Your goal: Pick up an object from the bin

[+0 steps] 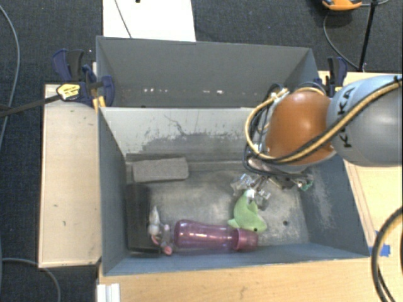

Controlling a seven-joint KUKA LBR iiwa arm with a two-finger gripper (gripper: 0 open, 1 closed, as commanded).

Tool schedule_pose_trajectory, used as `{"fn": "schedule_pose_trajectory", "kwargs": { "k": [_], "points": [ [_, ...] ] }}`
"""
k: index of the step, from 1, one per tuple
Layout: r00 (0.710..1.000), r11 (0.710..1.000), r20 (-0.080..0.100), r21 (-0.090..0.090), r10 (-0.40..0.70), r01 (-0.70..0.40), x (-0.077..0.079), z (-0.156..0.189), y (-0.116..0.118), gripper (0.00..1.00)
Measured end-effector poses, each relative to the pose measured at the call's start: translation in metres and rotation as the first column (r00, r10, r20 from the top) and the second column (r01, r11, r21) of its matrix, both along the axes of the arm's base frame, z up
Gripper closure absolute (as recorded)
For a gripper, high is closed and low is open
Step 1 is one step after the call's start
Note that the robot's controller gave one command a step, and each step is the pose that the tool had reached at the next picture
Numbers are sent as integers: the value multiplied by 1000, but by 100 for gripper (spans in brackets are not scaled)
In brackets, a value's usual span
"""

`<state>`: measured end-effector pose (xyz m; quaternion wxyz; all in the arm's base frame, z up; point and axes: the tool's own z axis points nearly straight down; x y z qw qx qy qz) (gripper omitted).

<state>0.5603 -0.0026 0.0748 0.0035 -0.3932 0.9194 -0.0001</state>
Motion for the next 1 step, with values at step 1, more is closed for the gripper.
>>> {"fn": "schedule_pose_trajectory", "kwargs": {
  "k": [1],
  "points": [
    [1000, 1000, -5, 0, -2, 2, -1, 21, 0, 100]
  ]
}}
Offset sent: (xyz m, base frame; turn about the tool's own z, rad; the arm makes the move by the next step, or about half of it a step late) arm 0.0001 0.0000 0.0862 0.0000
